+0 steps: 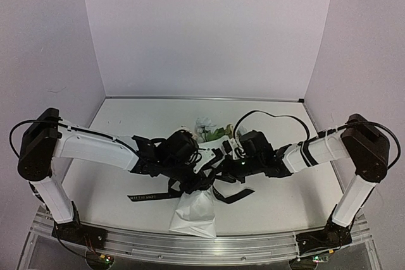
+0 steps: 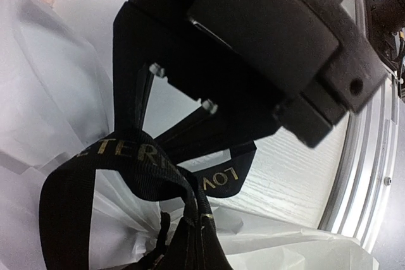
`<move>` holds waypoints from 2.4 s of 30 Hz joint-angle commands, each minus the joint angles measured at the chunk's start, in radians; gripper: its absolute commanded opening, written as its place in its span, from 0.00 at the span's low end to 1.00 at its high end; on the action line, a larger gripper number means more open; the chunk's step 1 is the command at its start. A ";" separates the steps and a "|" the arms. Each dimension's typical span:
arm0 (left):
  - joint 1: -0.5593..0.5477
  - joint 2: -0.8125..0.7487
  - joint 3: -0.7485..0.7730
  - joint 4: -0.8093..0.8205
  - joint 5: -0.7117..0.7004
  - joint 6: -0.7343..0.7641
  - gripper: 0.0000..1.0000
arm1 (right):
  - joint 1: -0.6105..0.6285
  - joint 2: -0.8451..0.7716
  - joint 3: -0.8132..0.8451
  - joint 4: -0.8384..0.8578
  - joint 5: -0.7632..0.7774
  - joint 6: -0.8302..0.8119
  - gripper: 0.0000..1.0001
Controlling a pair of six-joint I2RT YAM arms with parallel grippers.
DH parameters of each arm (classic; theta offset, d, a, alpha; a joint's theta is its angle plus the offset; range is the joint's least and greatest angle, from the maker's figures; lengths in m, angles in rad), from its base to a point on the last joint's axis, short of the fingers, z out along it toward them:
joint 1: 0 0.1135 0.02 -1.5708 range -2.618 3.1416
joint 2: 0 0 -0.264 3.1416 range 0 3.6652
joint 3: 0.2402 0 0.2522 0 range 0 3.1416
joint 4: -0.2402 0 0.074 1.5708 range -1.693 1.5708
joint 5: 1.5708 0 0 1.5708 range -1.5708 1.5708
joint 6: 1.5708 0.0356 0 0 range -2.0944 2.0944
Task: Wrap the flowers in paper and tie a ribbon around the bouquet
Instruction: Cross the half-tied ribbon over the folded bouquet.
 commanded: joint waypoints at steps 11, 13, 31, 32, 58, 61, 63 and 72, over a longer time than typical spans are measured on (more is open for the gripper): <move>0.008 -0.150 -0.081 0.115 -0.079 -0.062 0.26 | 0.003 0.040 0.083 0.069 -0.130 0.072 0.00; 0.015 -0.170 -0.093 0.123 -0.083 -0.071 0.30 | 0.002 0.052 0.089 0.069 -0.144 0.077 0.00; 0.083 -0.242 -0.224 0.209 0.050 -0.267 0.31 | 0.003 0.079 0.106 0.082 -0.209 0.101 0.00; 0.083 -0.233 -0.222 0.220 0.061 -0.275 0.33 | 0.003 0.079 0.109 0.084 -0.214 0.103 0.00; 0.116 -0.125 -0.199 0.301 0.108 -0.294 0.37 | 0.003 0.113 0.135 0.109 -0.251 0.147 0.00; 0.116 -0.125 -0.202 0.307 0.108 -0.294 0.27 | 0.003 0.114 0.137 0.110 -0.250 0.149 0.00; 0.116 -0.129 -0.208 0.313 0.103 -0.294 0.20 | 0.003 0.114 0.136 0.110 -0.250 0.151 0.00; 0.118 -0.164 -0.234 0.331 0.083 -0.286 0.00 | 0.002 0.103 0.101 0.107 -0.215 0.139 0.04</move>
